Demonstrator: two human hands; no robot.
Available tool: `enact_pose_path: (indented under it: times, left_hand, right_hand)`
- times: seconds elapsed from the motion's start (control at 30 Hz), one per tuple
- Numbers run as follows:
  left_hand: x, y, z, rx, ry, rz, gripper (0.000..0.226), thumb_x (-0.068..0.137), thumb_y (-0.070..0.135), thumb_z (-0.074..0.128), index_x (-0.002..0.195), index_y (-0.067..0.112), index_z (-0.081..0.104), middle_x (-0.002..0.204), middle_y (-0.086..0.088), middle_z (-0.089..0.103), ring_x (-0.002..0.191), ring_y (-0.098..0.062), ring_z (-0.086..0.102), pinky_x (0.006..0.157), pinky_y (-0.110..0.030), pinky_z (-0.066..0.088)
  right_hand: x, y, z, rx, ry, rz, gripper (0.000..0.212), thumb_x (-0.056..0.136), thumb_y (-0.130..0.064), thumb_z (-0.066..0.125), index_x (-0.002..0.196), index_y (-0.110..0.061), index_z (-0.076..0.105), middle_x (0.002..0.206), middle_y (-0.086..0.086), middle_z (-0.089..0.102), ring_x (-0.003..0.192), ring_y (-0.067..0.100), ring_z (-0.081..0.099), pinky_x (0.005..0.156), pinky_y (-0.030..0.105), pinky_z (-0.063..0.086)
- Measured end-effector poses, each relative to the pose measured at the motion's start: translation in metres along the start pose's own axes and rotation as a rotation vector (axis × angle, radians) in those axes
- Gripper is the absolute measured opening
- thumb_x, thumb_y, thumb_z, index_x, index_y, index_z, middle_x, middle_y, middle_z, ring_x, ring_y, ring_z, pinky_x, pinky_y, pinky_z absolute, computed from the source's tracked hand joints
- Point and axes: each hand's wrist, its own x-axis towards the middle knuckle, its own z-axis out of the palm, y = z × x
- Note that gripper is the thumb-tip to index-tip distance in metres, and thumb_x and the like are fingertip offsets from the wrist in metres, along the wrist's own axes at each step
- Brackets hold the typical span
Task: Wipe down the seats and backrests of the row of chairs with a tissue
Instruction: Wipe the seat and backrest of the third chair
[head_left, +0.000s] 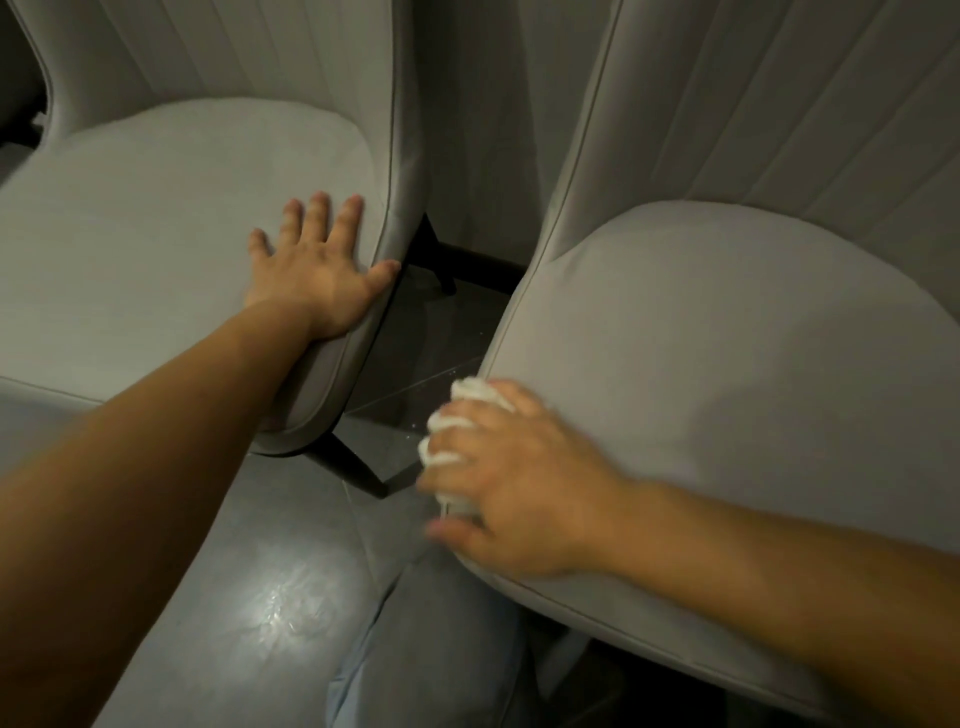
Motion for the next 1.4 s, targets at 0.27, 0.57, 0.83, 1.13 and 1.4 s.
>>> enact_pose_path:
  times: [0.27,0.57,0.83,1.13,1.4]
  left_hand:
    - [-0.001,0.001,-0.006,0.02,-0.059,-0.004,0.087,0.08,0.084,0.012,0.152,0.039,-0.008,0.163,-0.001,-0.006,0.148,-0.026,-0.006,0.115,-0.059,0.002]
    - [-0.015,0.05,-0.034,0.284,-0.085,-0.029,0.078,0.095,0.057,0.035,0.154,0.01,0.014,0.16,-0.013,0.016,0.147,-0.03,0.011,0.114,-0.06,0.014]
    - [-0.09,0.152,-0.051,-0.069,0.354,0.508,0.067,0.094,0.05,0.042,0.149,0.014,0.034,0.155,-0.017,0.03,0.145,-0.033,0.019,0.114,-0.05,0.022]
    - [-0.122,0.238,0.001,-0.071,-0.09,0.558,0.088,0.077,0.089,-0.003,0.152,0.043,-0.011,0.162,0.003,-0.016,0.144,-0.02,-0.025,0.114,-0.055,-0.012]
    - [-0.126,0.246,0.002,-0.02,-0.104,0.509,0.083,0.08,0.087,-0.001,0.15,0.045,-0.016,0.161,0.002,-0.019,0.144,-0.021,-0.025,0.113,-0.056,-0.012]
  right_hand:
    - [-0.008,0.021,0.008,0.029,-0.035,-0.022,0.048,0.099,-0.063,0.031,0.14,-0.044,0.048,0.157,-0.01,0.035,0.151,0.02,0.015,0.118,0.06,0.004]
    - [-0.04,0.115,0.004,0.008,0.12,0.575,0.063,0.092,-0.073,0.021,0.15,-0.048,0.028,0.163,-0.009,0.021,0.151,0.024,0.01,0.12,0.058,0.005]
    - [-0.129,0.187,0.008,-0.011,0.171,0.926,0.06,0.096,-0.067,0.024,0.151,-0.043,0.032,0.163,-0.005,0.023,0.151,0.027,0.01,0.12,0.054,0.011]
    - [-0.149,0.199,0.024,0.058,0.288,1.02,0.064,0.095,-0.067,0.035,0.151,-0.037,0.035,0.165,-0.002,0.02,0.152,0.029,0.006,0.121,0.05,0.01]
    - [-0.148,0.197,0.016,0.134,0.248,1.03,0.057,0.099,-0.058,0.039,0.151,-0.033,0.039,0.164,0.001,0.024,0.15,0.031,0.013,0.122,0.045,0.011]
